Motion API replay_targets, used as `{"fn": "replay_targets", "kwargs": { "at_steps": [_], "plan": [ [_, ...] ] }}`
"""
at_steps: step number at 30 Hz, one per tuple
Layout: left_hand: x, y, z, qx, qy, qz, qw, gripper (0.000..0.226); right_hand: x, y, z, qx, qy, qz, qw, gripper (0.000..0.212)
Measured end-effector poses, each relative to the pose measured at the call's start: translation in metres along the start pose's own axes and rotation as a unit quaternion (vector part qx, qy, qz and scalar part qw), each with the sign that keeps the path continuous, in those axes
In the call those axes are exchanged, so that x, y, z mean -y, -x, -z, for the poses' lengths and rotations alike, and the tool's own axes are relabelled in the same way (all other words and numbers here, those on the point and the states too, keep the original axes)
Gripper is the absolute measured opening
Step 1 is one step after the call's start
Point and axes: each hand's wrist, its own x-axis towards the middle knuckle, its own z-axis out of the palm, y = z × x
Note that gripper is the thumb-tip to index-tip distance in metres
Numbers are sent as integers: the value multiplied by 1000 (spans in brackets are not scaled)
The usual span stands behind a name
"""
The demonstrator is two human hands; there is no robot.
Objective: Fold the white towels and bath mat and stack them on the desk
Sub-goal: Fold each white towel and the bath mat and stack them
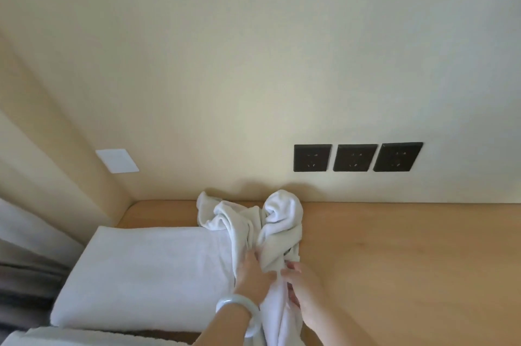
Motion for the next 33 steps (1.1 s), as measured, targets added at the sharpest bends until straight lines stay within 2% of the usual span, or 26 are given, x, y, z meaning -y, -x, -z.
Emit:
{"fn": "replay_targets", "kwargs": {
  "at_steps": [2,4,6,8,9,11,12,14,17,22,24,26,27,28,29,31,33],
  "plan": [
    [-13,1,-3,20,107,26,994,32,6,0,14,10,-113,-54,992,19],
    [-30,9,-6,62,175,8,983,38,13,4,28,27,-206,-87,974,31],
    [-49,20,-9,102,168,-36,980,44,25,10,42,49,-270,-82,958,41],
    [-67,34,-15,156,141,-75,975,50,38,19,60,45,-319,-56,945,40],
    [-76,40,-18,188,134,-90,969,46,47,28,71,35,-337,-32,940,38],
    [-93,47,-23,223,138,-123,957,17,63,44,99,-7,-368,12,930,33],
    [-103,47,-24,224,146,-141,953,13,69,53,116,-28,-365,40,930,31],
    [-123,46,-28,196,149,-172,954,22,84,77,151,-58,-343,104,932,31],
    [-149,45,-37,144,160,-199,956,23,102,105,208,-104,-342,158,921,24],
    [-191,51,-63,90,156,-227,957,20,114,137,282,-178,-339,174,907,25],
    [-210,56,-82,96,123,-250,956,19,110,140,308,-231,-261,109,931,18],
    [-229,64,-109,112,60,-274,953,19,105,134,336,-308,-62,34,949,33],
    [-239,69,-126,121,24,-285,950,19,105,131,348,-344,76,39,935,45],
    [-250,74,-144,127,-20,-297,946,19,109,130,359,-350,195,89,912,55],
    [-263,81,-162,131,-63,-308,940,19,117,133,366,-308,260,173,899,63],
    [-290,92,-195,141,-144,-329,922,19,141,147,373,-137,318,293,891,65],
    [-318,105,-218,156,-203,-355,899,14,162,154,386,-4,366,310,877,47]
  ]
}}
